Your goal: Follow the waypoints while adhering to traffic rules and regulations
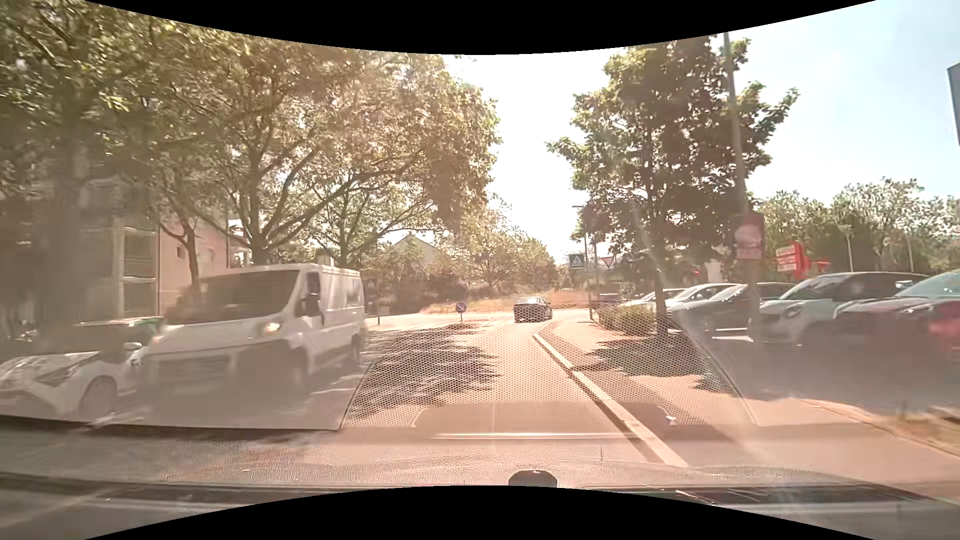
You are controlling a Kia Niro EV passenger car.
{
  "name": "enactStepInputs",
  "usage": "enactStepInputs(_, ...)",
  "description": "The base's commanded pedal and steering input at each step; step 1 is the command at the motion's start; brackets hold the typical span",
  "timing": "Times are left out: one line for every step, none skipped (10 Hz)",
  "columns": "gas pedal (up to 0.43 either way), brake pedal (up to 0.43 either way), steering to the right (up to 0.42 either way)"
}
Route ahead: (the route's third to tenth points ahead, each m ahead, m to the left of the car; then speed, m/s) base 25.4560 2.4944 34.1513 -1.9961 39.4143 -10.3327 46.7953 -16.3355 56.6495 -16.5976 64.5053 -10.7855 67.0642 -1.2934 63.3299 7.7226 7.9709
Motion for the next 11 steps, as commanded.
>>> enactStepInputs(0.000,0.000,-0.009)
enactStepInputs(0.000,0.000,-0.002)
enactStepInputs(0.000,0.000,-0.002)
enactStepInputs(0.000,0.000,-0.003)
enactStepInputs(0.000,0.006,0.002)
enactStepInputs(0.000,0.030,0.008)
enactStepInputs(0.000,0.055,0.007)
enactStepInputs(0.000,0.067,0.005)
enactStepInputs(0.000,0.079,0.005)
enactStepInputs(0.000,0.085,0.005)
enactStepInputs(0.000,0.104,0.005)
